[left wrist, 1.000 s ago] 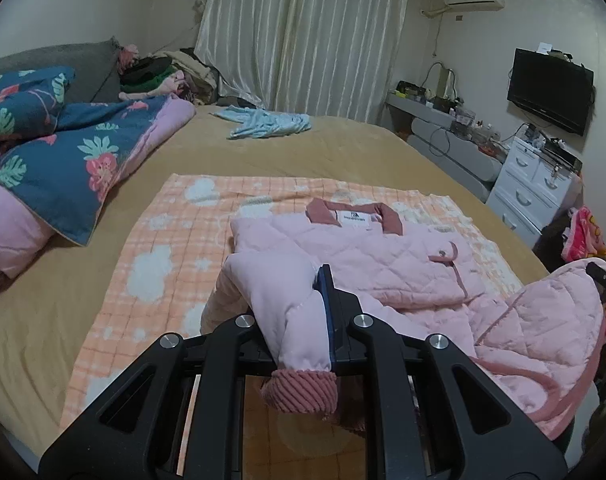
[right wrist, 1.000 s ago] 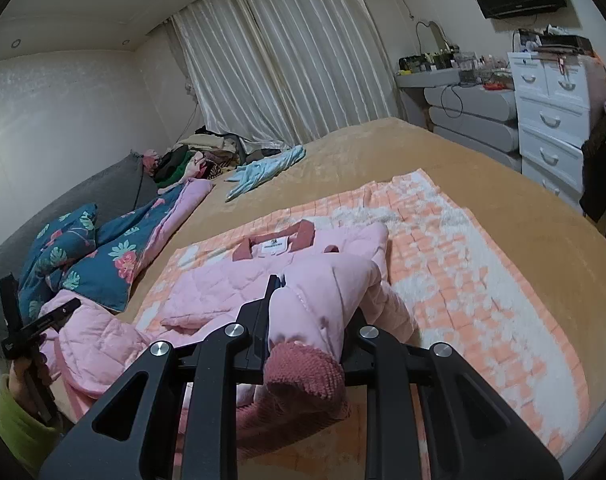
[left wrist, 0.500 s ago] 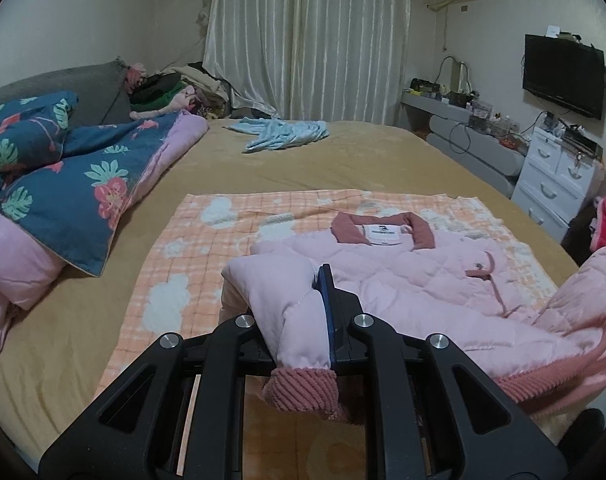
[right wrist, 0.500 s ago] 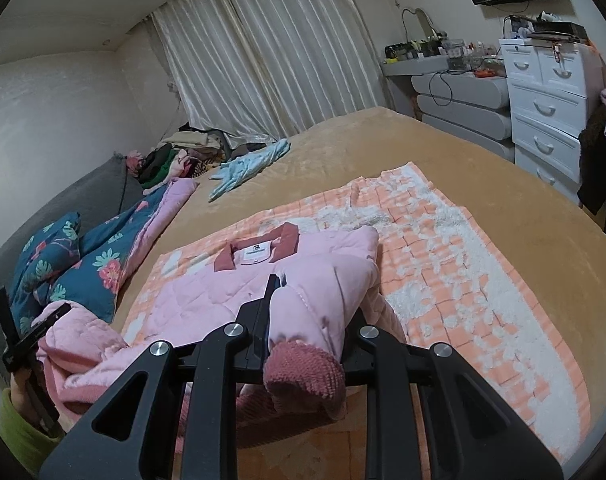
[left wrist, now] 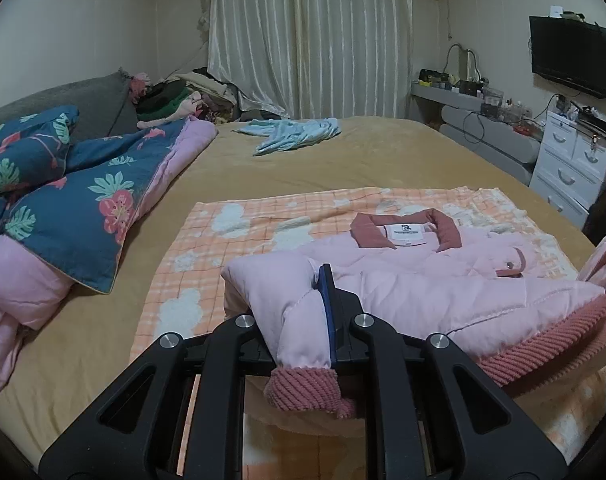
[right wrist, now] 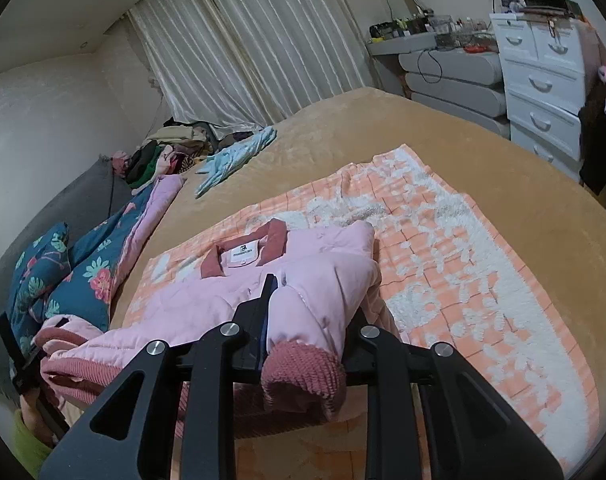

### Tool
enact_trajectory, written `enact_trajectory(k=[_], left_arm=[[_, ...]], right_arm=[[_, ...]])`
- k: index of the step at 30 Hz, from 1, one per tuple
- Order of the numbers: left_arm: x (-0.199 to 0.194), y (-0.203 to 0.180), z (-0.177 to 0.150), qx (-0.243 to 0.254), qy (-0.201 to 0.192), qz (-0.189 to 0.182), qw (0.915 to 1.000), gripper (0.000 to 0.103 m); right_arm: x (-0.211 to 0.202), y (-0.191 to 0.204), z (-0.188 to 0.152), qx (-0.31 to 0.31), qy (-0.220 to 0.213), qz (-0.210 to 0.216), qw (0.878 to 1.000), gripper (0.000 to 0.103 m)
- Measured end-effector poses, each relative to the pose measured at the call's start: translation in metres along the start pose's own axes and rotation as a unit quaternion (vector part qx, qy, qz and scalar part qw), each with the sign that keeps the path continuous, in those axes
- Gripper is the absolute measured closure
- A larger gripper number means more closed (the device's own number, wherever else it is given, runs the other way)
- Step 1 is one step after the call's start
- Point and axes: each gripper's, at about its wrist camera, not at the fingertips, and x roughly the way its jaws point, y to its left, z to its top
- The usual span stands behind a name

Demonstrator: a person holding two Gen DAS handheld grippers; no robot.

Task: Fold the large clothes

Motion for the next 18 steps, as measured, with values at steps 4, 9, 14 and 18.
enact_trajectory(k=[4,9,14,18], left_arm=[[0.010,-0.001,0.001,0.004,0.005,0.008,0.9999,0.094],[0.020,0.000,0.003,0.003,0.009,0.008,0.9999,0.094],[0.028,0.001,0.006,0.001,0.015,0.008,0.9999,0.094],[0.037,0.003,0.007,-0.001,0.025,0.007,0.9997,0.094]], right_arm=[[0.009,-0.008,0.005,0.028,0.009,0.022,0.999,0.076],[0.015,-0.023,0.012,0.085,0.016,0.071,0.994,0.060],[0.017,-0.022,0.020,0.093,0.015,0.097,0.991,0.043],[0.003,-0.026,0.026,0.097,-0.030,0.124,0.987,0.021]])
